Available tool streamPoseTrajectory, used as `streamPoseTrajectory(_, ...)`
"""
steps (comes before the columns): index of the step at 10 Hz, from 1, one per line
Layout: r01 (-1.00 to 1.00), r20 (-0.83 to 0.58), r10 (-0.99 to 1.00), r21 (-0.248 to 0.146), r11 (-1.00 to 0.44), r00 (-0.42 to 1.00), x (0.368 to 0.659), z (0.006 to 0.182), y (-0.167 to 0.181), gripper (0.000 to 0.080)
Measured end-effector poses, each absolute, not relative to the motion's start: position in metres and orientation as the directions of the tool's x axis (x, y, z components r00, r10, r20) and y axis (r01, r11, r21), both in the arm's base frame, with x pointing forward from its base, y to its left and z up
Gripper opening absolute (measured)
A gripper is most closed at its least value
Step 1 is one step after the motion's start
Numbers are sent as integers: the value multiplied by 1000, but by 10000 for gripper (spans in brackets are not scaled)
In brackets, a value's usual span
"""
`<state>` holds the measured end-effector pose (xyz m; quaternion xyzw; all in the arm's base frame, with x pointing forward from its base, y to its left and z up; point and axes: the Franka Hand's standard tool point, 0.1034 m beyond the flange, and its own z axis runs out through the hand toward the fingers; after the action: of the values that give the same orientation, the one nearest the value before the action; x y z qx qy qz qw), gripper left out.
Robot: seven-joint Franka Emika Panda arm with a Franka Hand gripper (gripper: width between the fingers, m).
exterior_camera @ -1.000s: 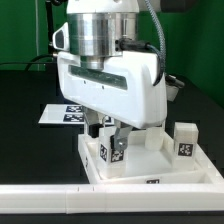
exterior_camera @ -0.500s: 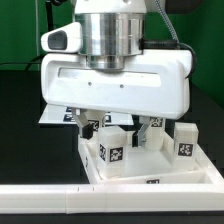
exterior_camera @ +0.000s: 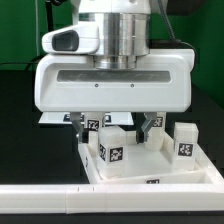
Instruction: Assemble square table
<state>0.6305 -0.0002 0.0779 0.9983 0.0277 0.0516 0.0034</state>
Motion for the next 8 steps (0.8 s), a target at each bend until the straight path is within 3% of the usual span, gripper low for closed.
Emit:
streamPoseTrajectory(2,123,100,125,23,-992,987,631,78,-2,649)
streamPoseTrajectory(4,123,99,124,24,-992,987,630,77,-3,386)
streamPoseTrajectory(5,103,99,105,22,-994,990,630,77,-3,386)
streamPoseTrajectory(6,103,99,105,22,-994,990,630,77,-3,286)
streamPoseTrajectory(8,-20,102,-19,7,-1000,995,630,77,-3,286)
